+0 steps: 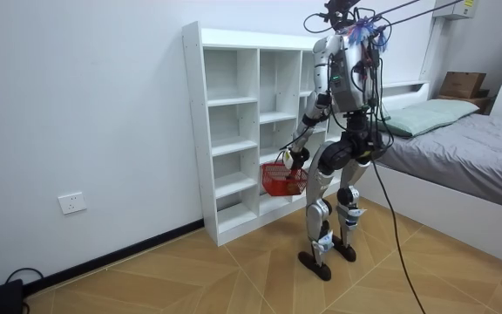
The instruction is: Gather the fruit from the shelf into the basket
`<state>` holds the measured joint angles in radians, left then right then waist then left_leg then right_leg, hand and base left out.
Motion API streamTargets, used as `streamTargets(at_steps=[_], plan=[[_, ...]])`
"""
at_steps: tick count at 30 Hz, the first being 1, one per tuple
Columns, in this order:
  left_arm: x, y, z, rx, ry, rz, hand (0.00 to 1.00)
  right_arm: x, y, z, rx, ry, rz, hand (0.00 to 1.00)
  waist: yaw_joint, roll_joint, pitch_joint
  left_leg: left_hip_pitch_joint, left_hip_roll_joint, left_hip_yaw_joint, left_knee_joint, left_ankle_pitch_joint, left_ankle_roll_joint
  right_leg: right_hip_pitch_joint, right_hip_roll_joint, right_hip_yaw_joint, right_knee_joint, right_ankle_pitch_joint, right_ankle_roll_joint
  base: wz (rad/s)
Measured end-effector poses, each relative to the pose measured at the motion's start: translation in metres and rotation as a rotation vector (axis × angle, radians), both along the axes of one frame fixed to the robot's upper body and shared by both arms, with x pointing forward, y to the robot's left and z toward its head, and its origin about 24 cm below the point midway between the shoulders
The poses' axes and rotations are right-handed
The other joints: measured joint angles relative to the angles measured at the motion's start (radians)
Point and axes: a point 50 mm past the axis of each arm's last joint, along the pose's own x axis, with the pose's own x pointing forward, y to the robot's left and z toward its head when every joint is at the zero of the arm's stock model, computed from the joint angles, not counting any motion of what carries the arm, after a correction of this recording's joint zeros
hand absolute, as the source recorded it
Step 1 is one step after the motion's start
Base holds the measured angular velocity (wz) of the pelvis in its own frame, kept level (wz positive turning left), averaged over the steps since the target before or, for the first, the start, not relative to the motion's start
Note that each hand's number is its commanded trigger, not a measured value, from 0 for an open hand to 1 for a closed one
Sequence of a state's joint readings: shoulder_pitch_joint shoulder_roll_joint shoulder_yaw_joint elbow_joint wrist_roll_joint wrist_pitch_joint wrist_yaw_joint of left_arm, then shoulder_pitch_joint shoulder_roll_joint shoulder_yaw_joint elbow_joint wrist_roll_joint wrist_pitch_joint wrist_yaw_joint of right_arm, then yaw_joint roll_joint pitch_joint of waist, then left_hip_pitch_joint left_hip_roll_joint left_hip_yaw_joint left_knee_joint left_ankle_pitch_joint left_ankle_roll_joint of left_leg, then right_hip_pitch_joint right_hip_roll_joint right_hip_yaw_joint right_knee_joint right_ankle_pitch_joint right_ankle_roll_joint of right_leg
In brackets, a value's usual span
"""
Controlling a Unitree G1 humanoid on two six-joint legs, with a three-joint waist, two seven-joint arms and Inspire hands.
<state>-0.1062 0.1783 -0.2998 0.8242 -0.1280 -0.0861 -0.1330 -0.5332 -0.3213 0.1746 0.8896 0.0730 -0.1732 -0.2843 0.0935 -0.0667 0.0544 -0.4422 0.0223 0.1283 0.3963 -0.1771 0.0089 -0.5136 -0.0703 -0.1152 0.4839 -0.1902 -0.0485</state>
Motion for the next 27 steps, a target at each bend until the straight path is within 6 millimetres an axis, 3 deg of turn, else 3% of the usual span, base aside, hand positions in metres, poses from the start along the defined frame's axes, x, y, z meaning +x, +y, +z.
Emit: streamTargets(at_steps=[27], plan=[[-0.011, -0.006, -0.009, 0.002, 0.066, -0.026, 1.00, 0.004, 0.006, 0.010, -0.042, -0.036, 0.009, 0.00, 0.022, -0.003, -0.0020, 0.012, 0.000, 0.003, 0.000, 0.000, 0.001, 0.009, 0.000, 0.001, 0.003, 0.001, 0.000, 0.00]])
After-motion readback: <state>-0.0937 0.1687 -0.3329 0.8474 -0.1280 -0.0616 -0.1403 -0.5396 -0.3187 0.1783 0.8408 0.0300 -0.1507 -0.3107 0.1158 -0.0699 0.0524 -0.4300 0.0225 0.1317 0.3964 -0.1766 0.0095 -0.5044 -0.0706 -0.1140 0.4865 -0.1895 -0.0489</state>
